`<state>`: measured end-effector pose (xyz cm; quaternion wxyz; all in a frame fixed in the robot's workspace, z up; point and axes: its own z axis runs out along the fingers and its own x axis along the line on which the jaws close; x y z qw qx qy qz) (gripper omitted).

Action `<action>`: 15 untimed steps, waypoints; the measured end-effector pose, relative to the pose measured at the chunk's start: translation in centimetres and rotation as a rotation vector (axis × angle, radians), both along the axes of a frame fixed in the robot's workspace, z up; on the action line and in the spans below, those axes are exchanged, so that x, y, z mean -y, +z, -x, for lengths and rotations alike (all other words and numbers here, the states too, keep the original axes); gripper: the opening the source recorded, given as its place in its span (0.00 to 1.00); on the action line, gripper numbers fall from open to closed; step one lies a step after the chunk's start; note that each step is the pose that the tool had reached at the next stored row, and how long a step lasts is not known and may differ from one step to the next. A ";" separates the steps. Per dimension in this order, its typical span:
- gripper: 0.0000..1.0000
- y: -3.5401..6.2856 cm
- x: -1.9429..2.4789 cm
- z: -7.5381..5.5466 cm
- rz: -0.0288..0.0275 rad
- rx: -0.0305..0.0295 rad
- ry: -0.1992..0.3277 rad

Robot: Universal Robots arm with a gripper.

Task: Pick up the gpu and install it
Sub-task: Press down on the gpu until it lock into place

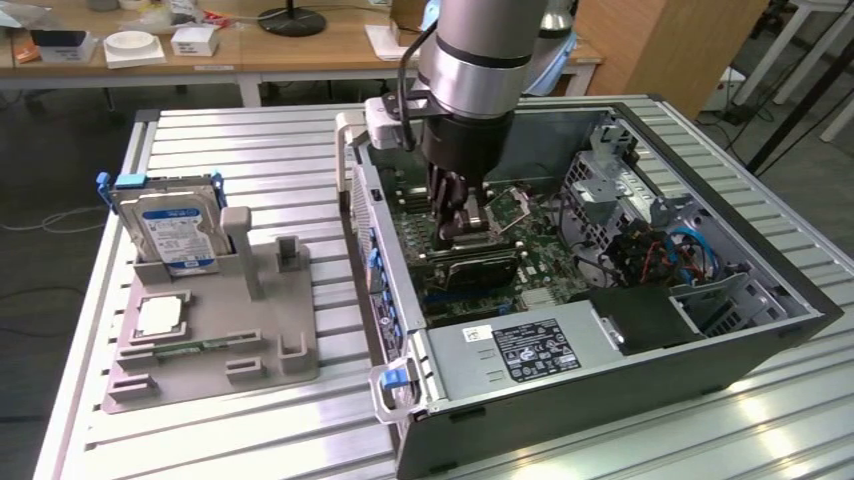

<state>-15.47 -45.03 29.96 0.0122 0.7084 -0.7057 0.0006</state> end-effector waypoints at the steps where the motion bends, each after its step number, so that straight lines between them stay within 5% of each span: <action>1: 0.11 0.00 0.00 0.0 0.0000 0.0000 0.000; 8: 0.11 -0.08 -1.40 0.2 0.0004 0.0001 -0.004; 15: 0.11 -0.13 -2.29 1.7 0.0002 0.0088 -0.012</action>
